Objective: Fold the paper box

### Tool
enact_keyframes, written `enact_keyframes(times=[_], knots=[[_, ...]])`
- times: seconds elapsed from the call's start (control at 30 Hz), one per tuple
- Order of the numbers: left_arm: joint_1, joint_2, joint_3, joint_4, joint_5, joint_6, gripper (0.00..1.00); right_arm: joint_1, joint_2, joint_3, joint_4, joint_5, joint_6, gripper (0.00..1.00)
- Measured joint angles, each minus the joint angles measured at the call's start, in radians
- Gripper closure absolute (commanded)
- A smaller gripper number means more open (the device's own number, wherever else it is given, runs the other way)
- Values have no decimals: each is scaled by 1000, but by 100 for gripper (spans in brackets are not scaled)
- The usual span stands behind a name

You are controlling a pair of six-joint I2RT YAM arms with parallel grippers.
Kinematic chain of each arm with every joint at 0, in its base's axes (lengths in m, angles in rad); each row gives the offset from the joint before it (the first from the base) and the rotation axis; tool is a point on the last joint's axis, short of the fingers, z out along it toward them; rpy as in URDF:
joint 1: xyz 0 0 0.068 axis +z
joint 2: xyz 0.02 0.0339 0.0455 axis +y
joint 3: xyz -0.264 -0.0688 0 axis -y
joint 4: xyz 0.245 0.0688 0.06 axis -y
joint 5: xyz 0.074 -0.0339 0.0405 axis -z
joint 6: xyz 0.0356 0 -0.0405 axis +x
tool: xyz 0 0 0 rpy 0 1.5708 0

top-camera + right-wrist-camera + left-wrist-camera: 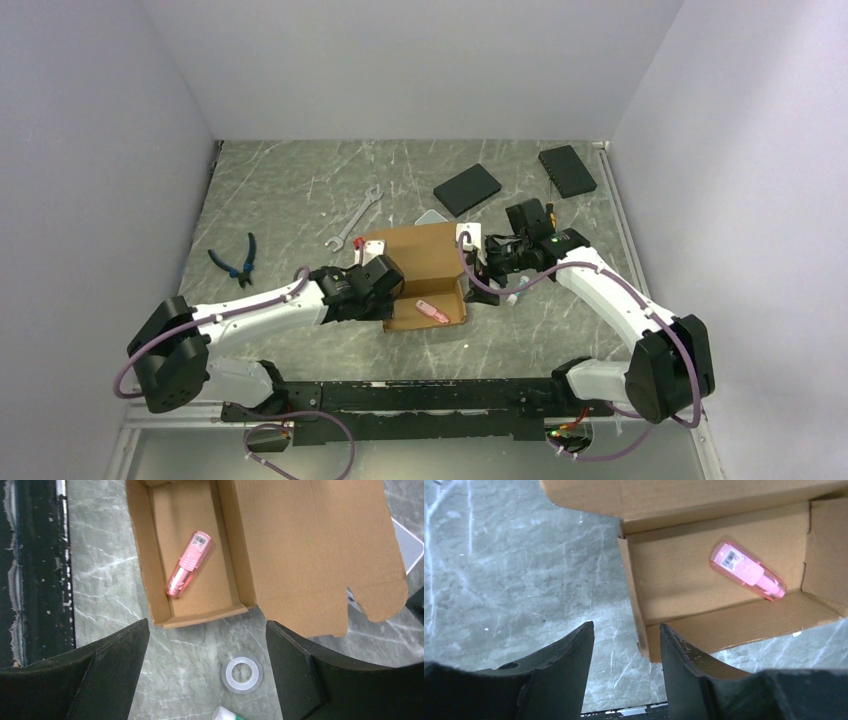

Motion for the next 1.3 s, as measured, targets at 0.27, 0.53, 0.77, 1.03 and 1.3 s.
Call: enact_keyframes(times=[0.27,0.53,0.77,1.03,1.3], knots=[[2,-148,-79,136,62,101,27,-42,99,19,-10,138,0,16],[8,-415,-252,242,71,90,24,-64,196,23,-21,297,8,45],[8,-588,-390,270,74,41,23,-64,288,23,-16,380,59,53],[8,-624,-405,281,77,15,23,-64,355,23,8,459,114,58],[8,-626,-429,286,92,7,23,-64,362,23,23,489,155,66]])
